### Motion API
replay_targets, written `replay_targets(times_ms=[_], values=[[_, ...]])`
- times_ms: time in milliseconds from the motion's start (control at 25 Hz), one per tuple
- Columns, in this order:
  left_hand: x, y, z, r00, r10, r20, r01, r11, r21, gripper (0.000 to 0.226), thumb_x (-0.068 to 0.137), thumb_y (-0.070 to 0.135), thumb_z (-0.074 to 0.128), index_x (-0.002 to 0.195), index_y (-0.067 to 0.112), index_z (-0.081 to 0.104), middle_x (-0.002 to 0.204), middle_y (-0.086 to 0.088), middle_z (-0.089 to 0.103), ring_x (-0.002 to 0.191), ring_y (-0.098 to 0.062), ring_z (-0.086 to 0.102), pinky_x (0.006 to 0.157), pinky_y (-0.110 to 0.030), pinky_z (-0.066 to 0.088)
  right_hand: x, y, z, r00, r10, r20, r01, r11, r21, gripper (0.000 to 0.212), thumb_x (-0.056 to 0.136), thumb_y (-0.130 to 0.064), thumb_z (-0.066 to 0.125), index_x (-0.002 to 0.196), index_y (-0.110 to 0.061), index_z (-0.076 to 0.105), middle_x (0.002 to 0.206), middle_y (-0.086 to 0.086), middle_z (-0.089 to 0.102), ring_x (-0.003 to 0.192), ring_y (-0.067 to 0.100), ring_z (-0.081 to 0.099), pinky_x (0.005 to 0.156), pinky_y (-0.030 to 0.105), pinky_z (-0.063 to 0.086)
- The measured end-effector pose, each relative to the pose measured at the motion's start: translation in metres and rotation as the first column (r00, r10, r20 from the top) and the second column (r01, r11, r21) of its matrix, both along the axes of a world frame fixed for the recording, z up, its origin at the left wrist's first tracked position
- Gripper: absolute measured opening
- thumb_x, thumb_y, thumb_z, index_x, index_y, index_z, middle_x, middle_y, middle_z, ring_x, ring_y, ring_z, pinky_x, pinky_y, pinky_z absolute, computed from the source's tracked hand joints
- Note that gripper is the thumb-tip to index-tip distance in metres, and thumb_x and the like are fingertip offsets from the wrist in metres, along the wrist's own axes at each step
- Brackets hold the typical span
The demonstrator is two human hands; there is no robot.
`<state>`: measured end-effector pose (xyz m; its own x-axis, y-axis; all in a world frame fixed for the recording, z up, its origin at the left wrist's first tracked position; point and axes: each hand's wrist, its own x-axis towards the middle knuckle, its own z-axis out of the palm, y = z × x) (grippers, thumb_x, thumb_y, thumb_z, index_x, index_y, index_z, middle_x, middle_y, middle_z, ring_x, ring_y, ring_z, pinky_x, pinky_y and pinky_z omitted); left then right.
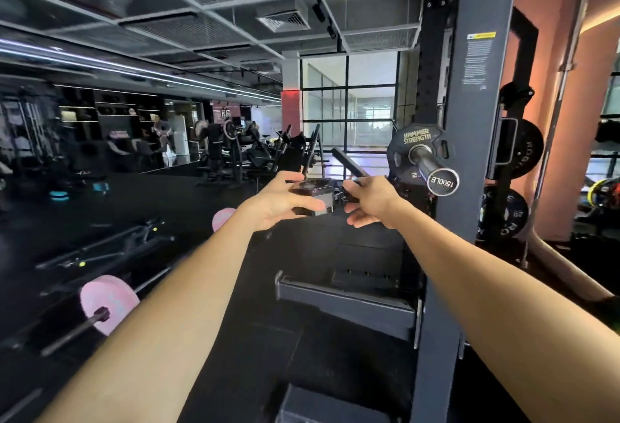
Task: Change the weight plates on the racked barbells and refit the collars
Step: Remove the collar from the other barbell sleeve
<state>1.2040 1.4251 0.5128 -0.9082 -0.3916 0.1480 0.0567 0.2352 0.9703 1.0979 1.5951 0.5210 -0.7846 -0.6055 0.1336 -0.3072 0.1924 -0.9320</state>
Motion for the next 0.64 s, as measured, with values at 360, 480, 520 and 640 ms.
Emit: replay_targets(times_ms=[360,480,520,640], values=[[-0.095,-0.094,-0.030,0.994,0.034,0.105,0.002,0.945,-0.328,0.100,0.048,0.023,0.093,0.135,0.029,0.045,0.135,0.005,0.051,0.123,-0.016,0.051,0.105,-0.038,0.043,-0.110,-0.093,-0.057,0.998,0.061,-0.011,-0.061,0.998,-0.027,0.036,0.098,-0.011,0.053,0.129,0.007,0.047,0.115,0.030,0.060,0.071,0.032,0.068,0.061,0.030,0.060],[-0.125,-0.125,-0.057,0.985,-0.008,0.174,0.067,0.937,-0.342,0.099,0.050,0.019,0.093,0.134,0.033,0.044,0.134,0.005,0.053,0.124,-0.019,0.053,0.107,-0.045,0.042,-0.139,-0.113,-0.077,0.998,0.058,0.012,-0.058,0.998,0.007,0.025,0.096,-0.006,0.055,0.119,0.003,0.054,0.112,0.023,0.062,0.085,0.037,0.068,0.072,0.032,0.060],[-0.135,-0.134,-0.067,0.980,-0.018,0.196,0.088,0.932,-0.351,0.098,0.051,0.018,0.092,0.134,0.036,0.044,0.134,0.006,0.053,0.125,-0.018,0.052,0.108,-0.045,0.042,-0.150,-0.120,-0.087,0.998,0.056,0.028,-0.057,0.998,0.027,0.024,0.096,-0.005,0.056,0.118,0.003,0.055,0.107,0.020,0.062,0.088,0.037,0.068,0.078,0.035,0.059],[-0.171,-0.165,-0.107,0.970,-0.068,0.232,0.147,0.928,-0.342,0.096,0.053,0.012,0.090,0.133,0.038,0.045,0.135,0.005,0.054,0.126,-0.018,0.051,0.108,-0.046,0.042,-0.186,-0.146,-0.123,0.997,0.064,0.035,-0.067,0.993,0.098,0.015,0.094,-0.004,0.057,0.109,-0.001,0.059,0.098,0.017,0.062,0.080,0.029,0.069,0.079,0.034,0.058]])
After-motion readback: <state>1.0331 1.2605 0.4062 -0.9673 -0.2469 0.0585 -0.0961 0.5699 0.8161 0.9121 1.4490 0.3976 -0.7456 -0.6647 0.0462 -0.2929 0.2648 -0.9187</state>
